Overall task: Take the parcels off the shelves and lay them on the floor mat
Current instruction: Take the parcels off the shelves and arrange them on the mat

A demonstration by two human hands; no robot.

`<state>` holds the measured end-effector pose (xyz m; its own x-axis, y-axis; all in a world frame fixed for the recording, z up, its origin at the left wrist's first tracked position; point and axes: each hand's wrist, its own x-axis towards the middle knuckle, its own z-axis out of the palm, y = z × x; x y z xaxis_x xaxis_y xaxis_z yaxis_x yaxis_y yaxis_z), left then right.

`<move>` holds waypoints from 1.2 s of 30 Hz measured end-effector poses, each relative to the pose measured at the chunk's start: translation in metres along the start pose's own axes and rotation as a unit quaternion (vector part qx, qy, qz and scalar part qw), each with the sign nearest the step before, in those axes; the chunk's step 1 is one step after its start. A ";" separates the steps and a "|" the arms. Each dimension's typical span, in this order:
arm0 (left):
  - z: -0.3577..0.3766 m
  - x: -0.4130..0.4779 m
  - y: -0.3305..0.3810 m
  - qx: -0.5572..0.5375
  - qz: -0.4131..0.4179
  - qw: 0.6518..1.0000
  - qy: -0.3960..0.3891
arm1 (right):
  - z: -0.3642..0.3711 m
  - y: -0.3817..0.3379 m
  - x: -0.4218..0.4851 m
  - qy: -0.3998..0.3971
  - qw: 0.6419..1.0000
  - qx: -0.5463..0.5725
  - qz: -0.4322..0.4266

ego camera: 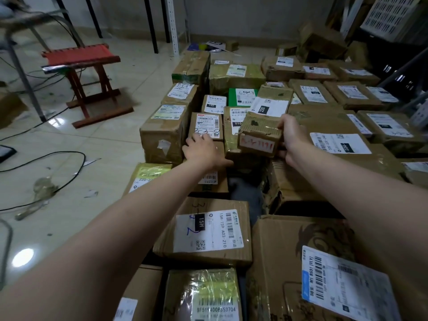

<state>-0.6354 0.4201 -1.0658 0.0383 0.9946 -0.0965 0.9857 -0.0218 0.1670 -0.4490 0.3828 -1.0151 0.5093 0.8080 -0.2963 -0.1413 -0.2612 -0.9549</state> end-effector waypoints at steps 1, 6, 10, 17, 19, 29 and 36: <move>0.001 -0.004 -0.003 0.020 -0.014 1.000 -0.011 | 0.000 0.000 0.000 0.002 1.000 0.001 0.002; 0.010 -0.019 0.006 0.004 -0.032 0.999 -0.036 | 0.004 -0.001 -0.003 0.013 1.000 0.005 0.003; 0.003 -0.021 0.005 -0.039 -0.070 0.996 -0.035 | 0.009 -0.004 -0.007 0.010 1.000 0.016 0.003; -0.028 -0.019 0.002 -0.045 -0.048 0.998 0.010 | 0.018 -0.006 -0.012 -0.002 1.000 0.025 0.002; -0.044 -0.019 0.001 -0.060 -0.058 0.997 0.002 | 0.018 -0.007 -0.010 -0.008 0.999 0.031 0.006; -0.131 -0.047 -0.015 -0.116 0.109 0.987 -0.034 | 0.010 -0.027 -0.005 0.004 0.991 0.131 0.009; -0.118 -0.073 -0.026 -0.032 0.331 0.939 -0.090 | 0.000 -0.036 -0.005 0.038 0.989 0.144 -0.001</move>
<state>-0.6834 0.3595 -0.9473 0.6723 0.7314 -0.1144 0.7241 -0.6176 0.3070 -0.4464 0.3882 -0.9794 0.5714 0.7632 -0.3017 -0.3694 -0.0891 -0.9250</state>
